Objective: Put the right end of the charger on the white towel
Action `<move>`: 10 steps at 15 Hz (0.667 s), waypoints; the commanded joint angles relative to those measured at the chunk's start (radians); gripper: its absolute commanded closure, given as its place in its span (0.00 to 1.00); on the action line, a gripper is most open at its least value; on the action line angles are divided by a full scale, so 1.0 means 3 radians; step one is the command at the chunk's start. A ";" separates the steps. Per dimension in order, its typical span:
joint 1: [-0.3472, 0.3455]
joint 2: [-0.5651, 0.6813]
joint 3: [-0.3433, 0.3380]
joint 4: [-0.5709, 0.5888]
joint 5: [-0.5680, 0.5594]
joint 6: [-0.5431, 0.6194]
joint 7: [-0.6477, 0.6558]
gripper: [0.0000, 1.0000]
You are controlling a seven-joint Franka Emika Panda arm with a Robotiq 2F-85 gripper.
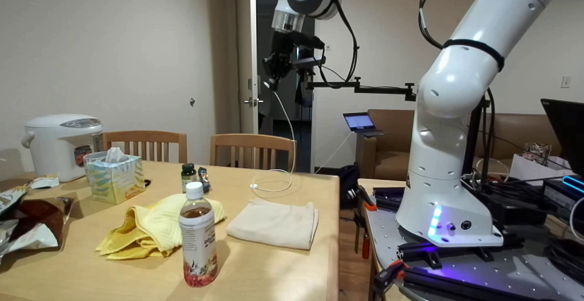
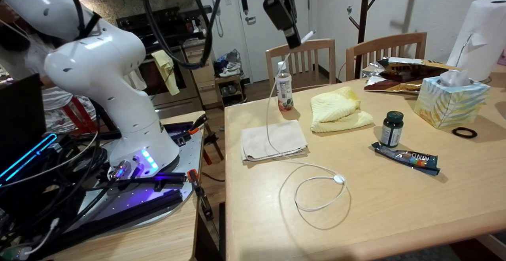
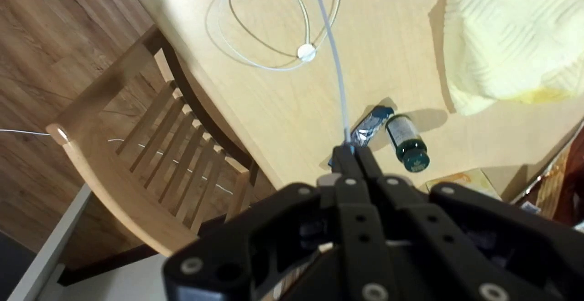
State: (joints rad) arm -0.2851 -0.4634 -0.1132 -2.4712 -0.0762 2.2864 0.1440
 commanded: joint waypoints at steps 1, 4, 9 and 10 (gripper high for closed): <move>0.0103 0.0191 0.0097 -0.0092 -0.0250 -0.0008 -0.0057 0.99; 0.0270 0.0428 0.0103 -0.0100 -0.0290 -0.0022 -0.0226 0.99; 0.0537 0.0914 0.0130 0.0014 -0.0252 -0.0011 -0.0475 0.99; 0.0581 0.0994 0.0121 0.0032 -0.0233 -0.0033 -0.0571 0.99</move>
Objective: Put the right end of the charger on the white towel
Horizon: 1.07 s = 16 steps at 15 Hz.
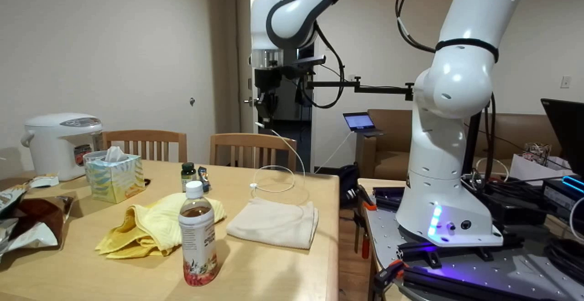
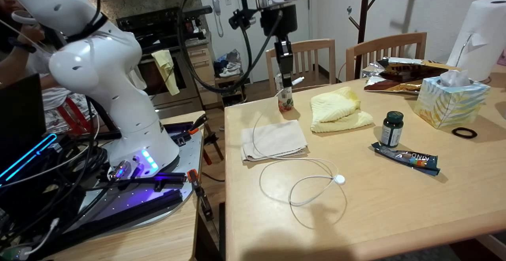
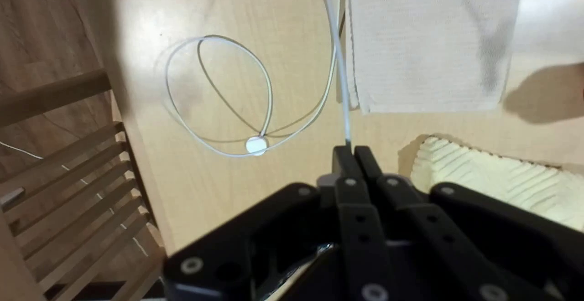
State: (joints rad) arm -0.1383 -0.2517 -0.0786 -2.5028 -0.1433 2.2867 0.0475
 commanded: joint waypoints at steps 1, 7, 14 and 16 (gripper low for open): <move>0.0135 0.0379 0.0014 0.0154 -0.0002 -0.0055 -0.0317 0.99; 0.0307 0.0744 0.0157 0.0021 -0.0120 0.0084 -0.0127 0.99; 0.0681 0.1172 0.0441 -0.0164 -0.0042 0.0643 0.0399 0.99; 0.0758 0.1269 0.0479 -0.0195 -0.0001 0.0825 0.0440 0.99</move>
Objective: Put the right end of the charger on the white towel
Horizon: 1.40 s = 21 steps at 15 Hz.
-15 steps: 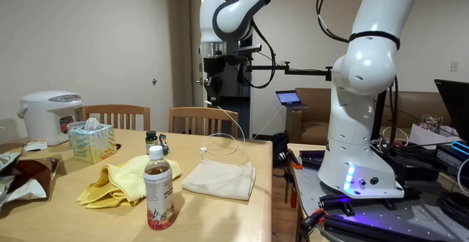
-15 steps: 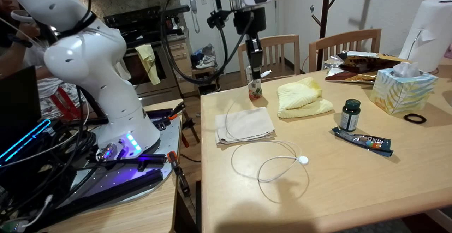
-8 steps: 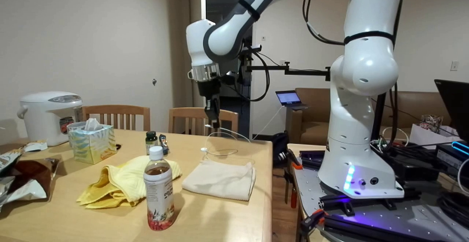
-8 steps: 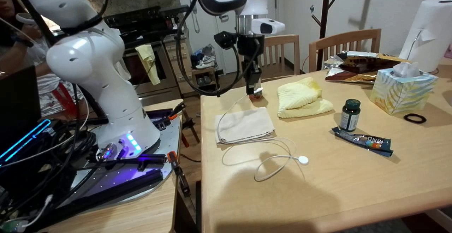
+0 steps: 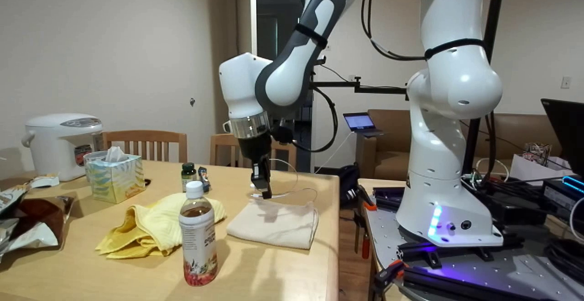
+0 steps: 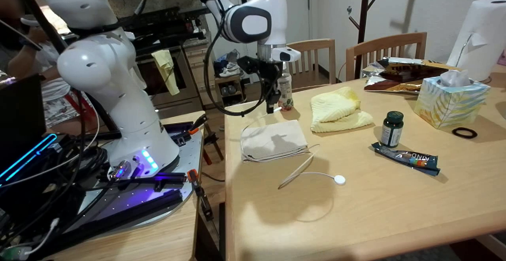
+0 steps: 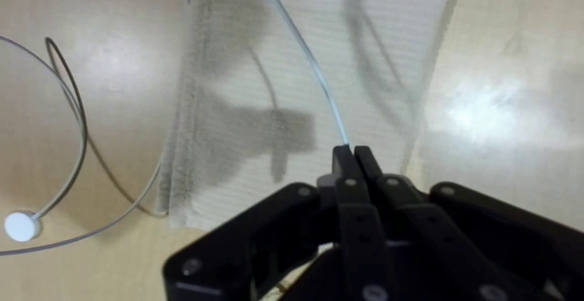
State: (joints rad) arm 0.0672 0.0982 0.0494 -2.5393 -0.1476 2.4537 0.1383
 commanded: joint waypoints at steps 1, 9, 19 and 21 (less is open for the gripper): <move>0.0110 0.0161 0.0070 -0.0085 0.0040 0.0382 0.0173 0.99; 0.0263 0.0459 0.0076 -0.0071 0.0065 0.0774 0.0231 0.99; 0.0372 0.0839 0.0033 0.0063 0.0073 0.0791 0.0279 0.71; 0.0346 0.0869 0.0058 0.0061 0.0119 0.0847 0.0215 0.60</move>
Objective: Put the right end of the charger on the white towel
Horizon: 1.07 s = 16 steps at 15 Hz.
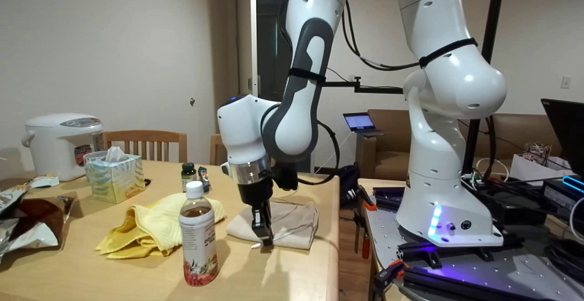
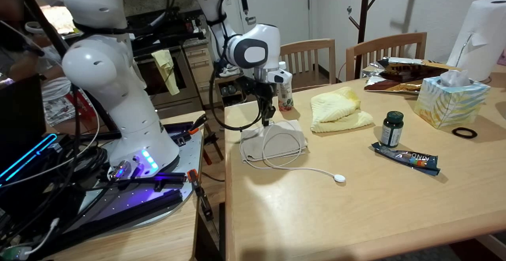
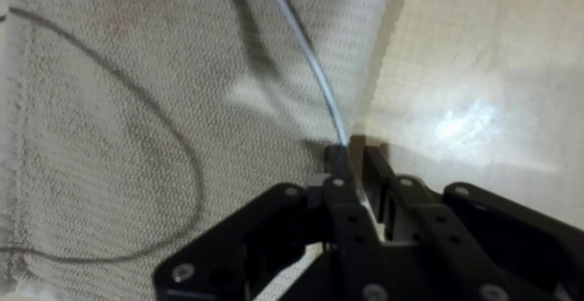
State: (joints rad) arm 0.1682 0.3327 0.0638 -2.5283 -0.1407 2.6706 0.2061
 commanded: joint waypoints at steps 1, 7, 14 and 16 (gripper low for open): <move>-0.0003 0.0100 0.0021 0.0018 0.0126 0.0175 -0.0028 0.54; 0.0003 0.0037 0.0011 -0.0063 0.0217 0.0368 -0.0011 0.15; 0.0037 -0.0051 -0.0036 -0.0148 0.0258 0.0567 0.0040 0.00; 0.0041 -0.0118 -0.0068 -0.0179 0.0243 0.0541 0.0052 0.00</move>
State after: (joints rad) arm 0.1707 0.3492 0.0565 -2.5342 -0.0840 2.8094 0.2064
